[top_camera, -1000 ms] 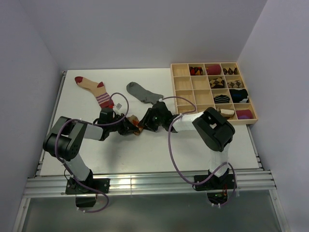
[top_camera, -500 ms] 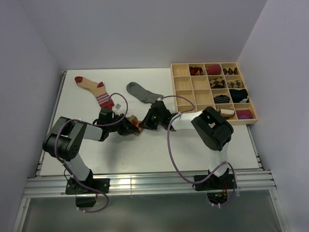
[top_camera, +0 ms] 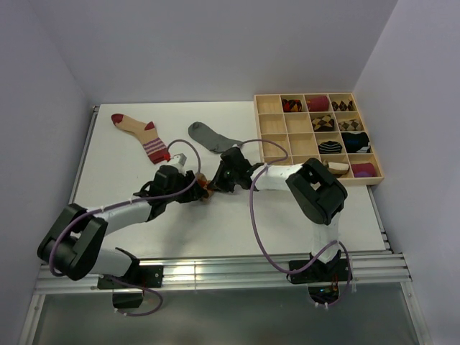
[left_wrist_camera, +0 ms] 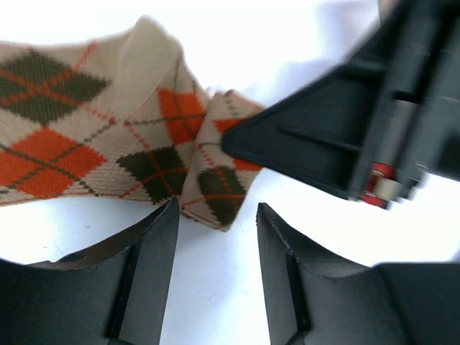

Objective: Roll the socks
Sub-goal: Roll the sock at the center of the board.

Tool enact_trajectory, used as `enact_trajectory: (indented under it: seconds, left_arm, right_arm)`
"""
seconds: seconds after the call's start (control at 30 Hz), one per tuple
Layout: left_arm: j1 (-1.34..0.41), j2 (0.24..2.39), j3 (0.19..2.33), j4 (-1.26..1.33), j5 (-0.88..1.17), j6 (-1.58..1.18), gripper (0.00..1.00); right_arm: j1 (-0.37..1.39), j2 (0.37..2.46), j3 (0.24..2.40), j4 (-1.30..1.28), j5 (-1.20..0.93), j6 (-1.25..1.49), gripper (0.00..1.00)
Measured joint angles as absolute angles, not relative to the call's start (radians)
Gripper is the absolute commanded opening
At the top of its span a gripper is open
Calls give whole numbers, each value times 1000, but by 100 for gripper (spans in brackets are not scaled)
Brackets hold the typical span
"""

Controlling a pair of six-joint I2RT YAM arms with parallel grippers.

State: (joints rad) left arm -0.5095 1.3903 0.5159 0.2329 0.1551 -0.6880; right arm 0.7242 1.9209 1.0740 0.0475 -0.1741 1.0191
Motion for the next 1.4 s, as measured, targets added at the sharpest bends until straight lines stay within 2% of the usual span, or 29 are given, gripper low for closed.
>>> enact_trajectory:
  seconds: [0.3, 0.67, 0.9, 1.03, 1.1, 1.13, 1.17, 1.27, 1.4]
  left_arm:
    - [-731, 1306, 511, 276, -134, -467, 56]
    - [-818, 1414, 511, 341, -250, -325, 55]
    - [-837, 1459, 510, 373, -281, -297, 50]
    - [-838, 1499, 510, 392, -296, -297, 43]
    - [-838, 1511, 510, 402, -307, -300, 36]
    - [-838, 1514, 510, 404, -314, -301, 31]
    - [-838, 1516, 510, 406, -319, -302, 20]
    - [-839, 1516, 510, 409, -326, -314, 1]
    - [-841, 1516, 510, 412, -326, -332, 1]
  right_arm:
    - [725, 1921, 1098, -10, -173, 1011, 0]
    - [727, 1919, 1101, -20, -174, 1005, 0]
    - [727, 1919, 1102, -22, -178, 1005, 0]
    - [727, 1919, 1106, -28, -181, 1005, 0]
    - [727, 1919, 1106, -30, -182, 1004, 0]
    - [727, 1919, 1106, -30, -182, 1004, 0]
    - [727, 1919, 1106, -30, -182, 1004, 0]
    - [727, 1918, 1106, -28, -183, 1004, 0]
    - [727, 1911, 1105, -30, -181, 1004, 10]
